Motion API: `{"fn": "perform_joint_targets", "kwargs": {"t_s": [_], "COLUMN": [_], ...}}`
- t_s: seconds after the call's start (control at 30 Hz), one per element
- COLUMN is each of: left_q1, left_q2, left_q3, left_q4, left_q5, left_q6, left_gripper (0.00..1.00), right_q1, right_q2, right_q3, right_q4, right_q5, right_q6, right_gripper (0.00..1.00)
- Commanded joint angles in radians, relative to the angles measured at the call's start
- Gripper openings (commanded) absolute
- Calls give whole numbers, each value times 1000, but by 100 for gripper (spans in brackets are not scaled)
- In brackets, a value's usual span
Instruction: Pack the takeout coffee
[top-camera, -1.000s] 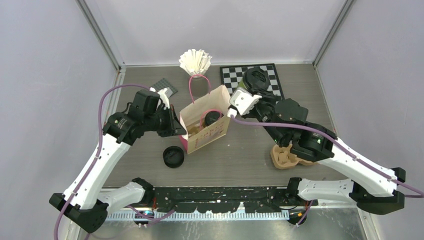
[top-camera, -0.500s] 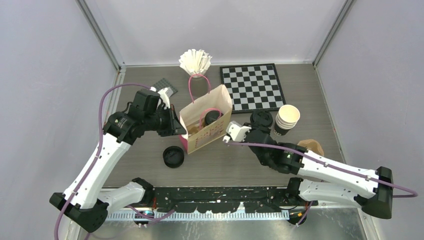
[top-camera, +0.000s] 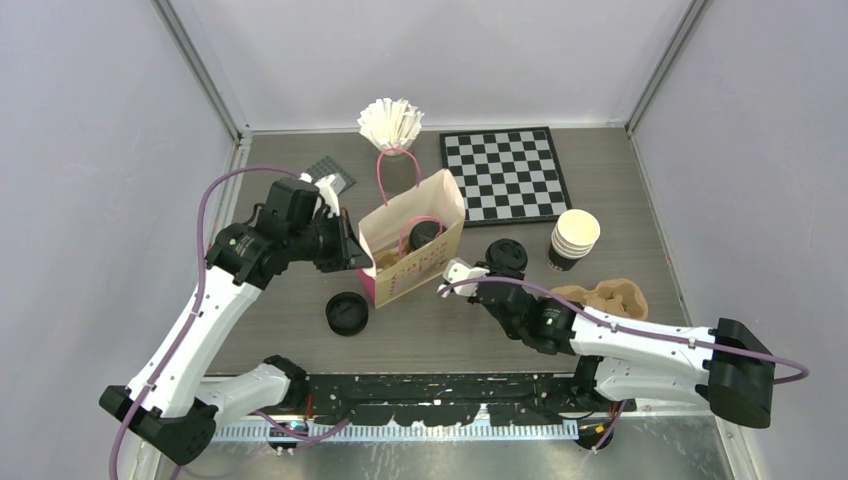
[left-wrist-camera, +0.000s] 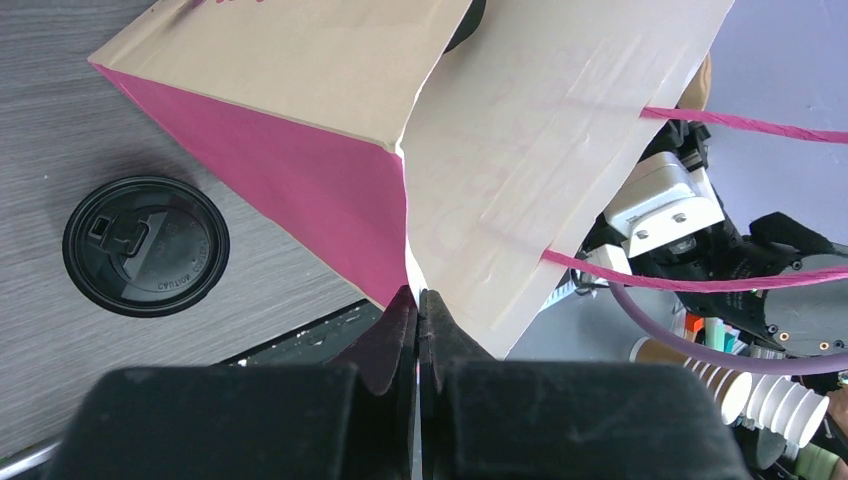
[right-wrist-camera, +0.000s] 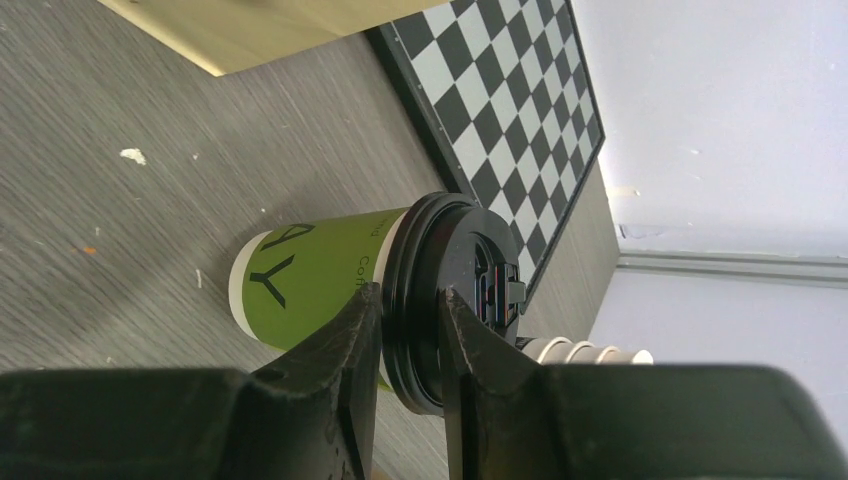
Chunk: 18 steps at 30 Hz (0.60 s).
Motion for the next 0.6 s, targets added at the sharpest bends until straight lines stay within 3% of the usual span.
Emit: {"fn": "perform_joint_targets", "kwargs": {"t_s": [0.0,0.17,0.47,0.57], "left_q1": [4,6,12,16], "left_q2": [-2,-1,-2,-3], "left_q3": [8,12,9,9], "left_q4": [39,34,34,34], "left_q5": [10,6,-6,-15], "left_q6": [15,19,28,36], "left_gripper": [0,0,0,0], "right_q1": [-1,-1,-2,-2], "right_q2": [-13,-58,-129,-137], "right_q3": [-5,9,79,144], "right_q4": [68,-25,-196,-230], "right_q5": [-17,-40,-180,-167], "right_q6": [66,102,198,328], "right_gripper": [14,27,62,74]}}
